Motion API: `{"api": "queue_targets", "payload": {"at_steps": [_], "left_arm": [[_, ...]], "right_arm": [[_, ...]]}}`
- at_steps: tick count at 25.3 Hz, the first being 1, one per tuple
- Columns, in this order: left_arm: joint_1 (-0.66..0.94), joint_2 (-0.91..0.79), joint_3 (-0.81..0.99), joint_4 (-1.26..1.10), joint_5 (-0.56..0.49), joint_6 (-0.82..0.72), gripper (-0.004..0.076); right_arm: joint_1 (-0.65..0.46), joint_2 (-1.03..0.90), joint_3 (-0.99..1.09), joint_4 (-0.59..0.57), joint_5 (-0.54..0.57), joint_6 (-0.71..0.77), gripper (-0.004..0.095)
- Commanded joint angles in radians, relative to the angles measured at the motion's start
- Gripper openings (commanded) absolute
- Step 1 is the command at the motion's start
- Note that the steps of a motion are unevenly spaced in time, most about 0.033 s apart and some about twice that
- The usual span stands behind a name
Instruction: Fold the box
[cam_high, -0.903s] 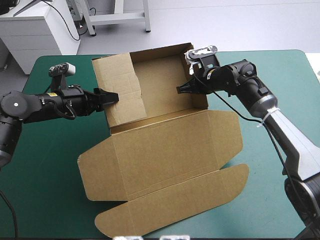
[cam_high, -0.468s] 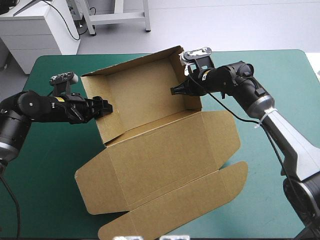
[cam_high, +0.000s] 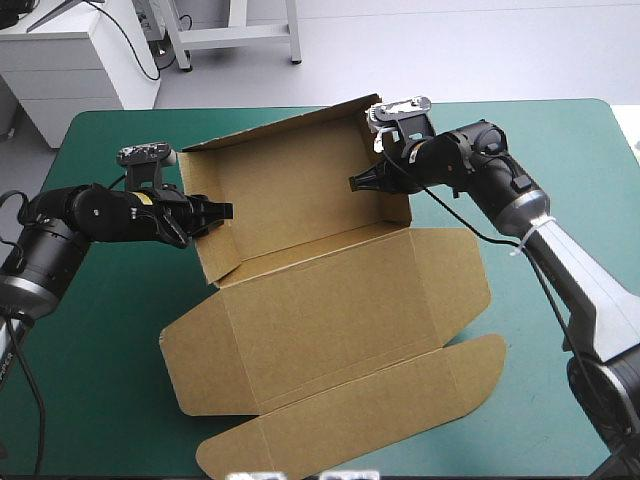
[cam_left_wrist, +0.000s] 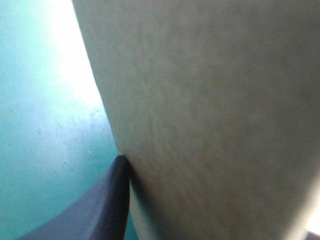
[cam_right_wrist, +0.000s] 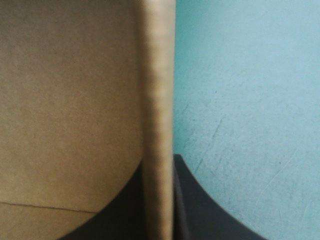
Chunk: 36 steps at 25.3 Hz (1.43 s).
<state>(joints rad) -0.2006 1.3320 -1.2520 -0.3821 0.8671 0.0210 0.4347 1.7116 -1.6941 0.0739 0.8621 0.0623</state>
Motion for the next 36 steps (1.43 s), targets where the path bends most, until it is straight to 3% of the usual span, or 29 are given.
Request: {"api": "queue_targets", "payload": {"at_steps": [1,7,19,23,27,28,34,36], "left_arm": [[-0.042,-0.033,-0.031,-0.002,-0.127,-0.031,-0.0008],[-0.099,-0.032,-0.031,0.207,-0.176,-0.070,-0.0008],[-0.099,-0.032,-0.031,0.241,-0.166,-0.070,0.0000],[-0.099,-0.032,-0.031,0.241,-0.129,-0.070,0.0095],[-0.099,-0.032,-0.031,0.233,-0.109,-0.070,0.0336],[-0.099,-0.032,-0.031,0.233,-0.106,-0.070,0.0355],[-0.099,-0.033,-0.031,0.219,-0.076,-0.070,0.0363],[-0.099,-0.033,-0.031,0.226,-0.076,-0.070,0.0298]], "right_arm": [[0.023,-0.037,-0.031,-0.013,-0.019,0.032,-0.0015],[0.092,0.004,-0.031,-0.061,0.006,0.057,-0.0016],[0.092,0.059,-0.031,0.006,0.008,0.109,-0.0018],[0.092,0.079,-0.031,0.010,0.009,0.117,-0.0018],[0.092,0.118,-0.031,0.021,0.020,0.120,-0.0018],[0.092,0.120,-0.031,0.020,0.020,0.120,-0.0018],[0.092,0.125,-0.031,0.015,0.004,0.113,-0.0018],[0.092,0.125,-0.031,0.017,0.006,0.113,-0.0018]]}}
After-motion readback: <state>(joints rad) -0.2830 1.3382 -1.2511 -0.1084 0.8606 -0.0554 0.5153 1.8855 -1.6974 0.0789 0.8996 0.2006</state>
